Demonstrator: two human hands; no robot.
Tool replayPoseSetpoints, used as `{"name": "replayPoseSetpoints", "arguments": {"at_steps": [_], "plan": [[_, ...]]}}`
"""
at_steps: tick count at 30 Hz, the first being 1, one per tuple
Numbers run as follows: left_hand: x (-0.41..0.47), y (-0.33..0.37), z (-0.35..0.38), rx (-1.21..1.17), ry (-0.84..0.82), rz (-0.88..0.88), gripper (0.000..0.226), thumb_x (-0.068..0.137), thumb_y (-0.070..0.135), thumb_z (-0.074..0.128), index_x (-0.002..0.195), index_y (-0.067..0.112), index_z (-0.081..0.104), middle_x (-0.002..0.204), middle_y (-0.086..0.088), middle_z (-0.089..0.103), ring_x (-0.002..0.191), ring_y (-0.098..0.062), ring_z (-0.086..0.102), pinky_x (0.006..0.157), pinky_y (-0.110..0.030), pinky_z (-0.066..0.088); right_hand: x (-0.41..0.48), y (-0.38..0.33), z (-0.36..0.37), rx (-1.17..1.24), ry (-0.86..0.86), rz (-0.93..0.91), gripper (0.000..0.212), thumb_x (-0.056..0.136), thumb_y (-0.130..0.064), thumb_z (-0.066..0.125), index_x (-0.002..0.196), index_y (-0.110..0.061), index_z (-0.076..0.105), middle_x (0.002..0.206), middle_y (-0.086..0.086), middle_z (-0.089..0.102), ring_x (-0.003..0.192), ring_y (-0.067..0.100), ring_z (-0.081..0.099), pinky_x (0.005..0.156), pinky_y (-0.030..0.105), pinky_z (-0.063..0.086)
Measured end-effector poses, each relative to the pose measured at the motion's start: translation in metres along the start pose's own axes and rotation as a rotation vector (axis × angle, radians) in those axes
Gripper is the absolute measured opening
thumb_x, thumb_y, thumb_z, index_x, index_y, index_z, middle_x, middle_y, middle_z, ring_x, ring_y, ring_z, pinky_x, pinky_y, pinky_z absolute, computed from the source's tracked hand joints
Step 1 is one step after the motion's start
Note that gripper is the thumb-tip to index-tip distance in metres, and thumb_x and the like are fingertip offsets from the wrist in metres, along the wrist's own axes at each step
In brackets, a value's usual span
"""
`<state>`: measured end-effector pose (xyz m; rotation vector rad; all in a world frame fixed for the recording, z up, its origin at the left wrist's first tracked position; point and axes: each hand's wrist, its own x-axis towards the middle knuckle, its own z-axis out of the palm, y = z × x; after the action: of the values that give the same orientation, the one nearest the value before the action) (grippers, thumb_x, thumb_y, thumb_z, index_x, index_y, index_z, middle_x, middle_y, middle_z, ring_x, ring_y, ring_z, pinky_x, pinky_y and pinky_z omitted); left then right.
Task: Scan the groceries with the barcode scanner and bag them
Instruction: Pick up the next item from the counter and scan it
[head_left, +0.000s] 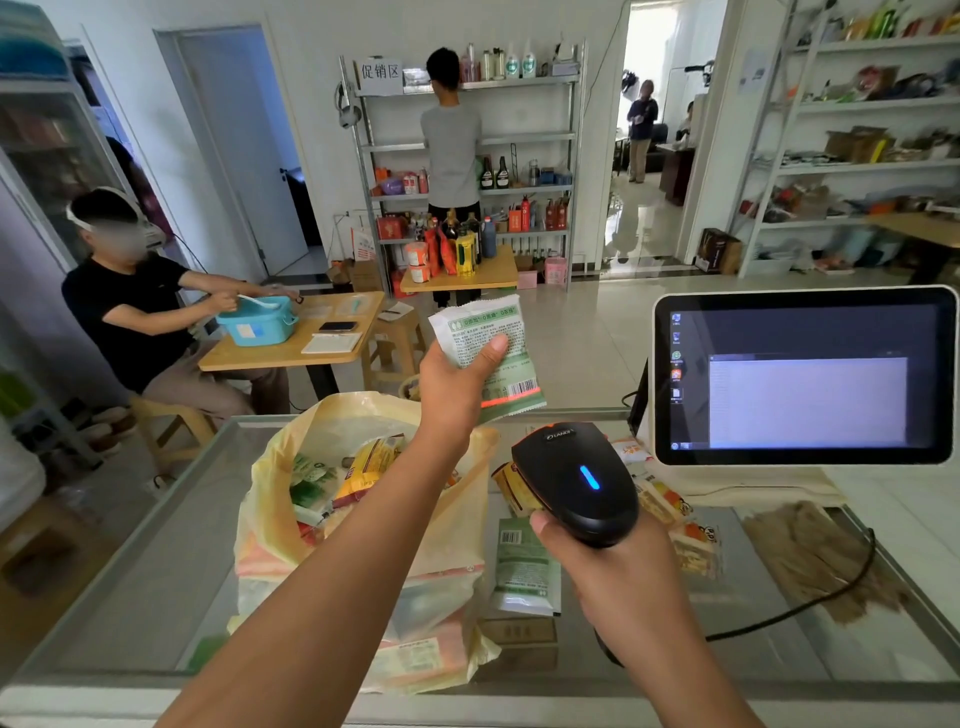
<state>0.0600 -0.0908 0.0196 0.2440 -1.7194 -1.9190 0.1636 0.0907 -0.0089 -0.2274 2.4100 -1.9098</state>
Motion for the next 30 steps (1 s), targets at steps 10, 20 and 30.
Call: {"name": "replayPoseSetpoints", "arguments": {"at_steps": [10, 20, 30], "plan": [[-0.002, 0.003, -0.011, -0.016, 0.007, 0.001, 0.021, 0.090, 0.021, 0.071, 0.108, 0.027, 0.062, 0.098, 0.009, 0.073, 0.083, -0.004, 0.073, 0.065, -0.021, 0.058, 0.006, 0.004, 0.003, 0.062, -0.056, 0.003, 0.018, 0.076, -0.031, 0.079, 0.073, -0.021, 0.064, 0.047, -0.003, 0.053, 0.050, 0.016, 0.052, 0.054, 0.031, 0.042], [-0.016, -0.005, -0.144, 0.502, 0.127, 0.159, 0.023, 0.102, 0.030, 0.053, 0.122, 0.024, 0.061, 0.108, 0.008, 0.069, 0.101, -0.007, 0.066, 0.088, -0.030, 0.056, 0.057, 0.000, 0.052, 0.111, -0.087, 0.022, 0.015, 0.083, -0.027, 0.075, 0.081, -0.037, 0.064, 0.080, -0.003, 0.071, 0.070, 0.013, 0.070, 0.062, 0.038, 0.061], [-0.013, -0.038, -0.166, 1.379, -0.707, -0.132, 0.035, 0.098, 0.050, 0.049, 0.131, 0.040, 0.055, 0.155, 0.000, 0.035, 0.146, -0.026, 0.028, 0.116, -0.049, 0.028, 0.087, 0.023, 0.084, -0.015, -0.086, 0.117, 0.016, 0.078, -0.007, 0.071, 0.091, -0.016, 0.067, 0.076, 0.011, 0.070, 0.066, 0.024, 0.069, 0.064, 0.042, 0.055]]}}
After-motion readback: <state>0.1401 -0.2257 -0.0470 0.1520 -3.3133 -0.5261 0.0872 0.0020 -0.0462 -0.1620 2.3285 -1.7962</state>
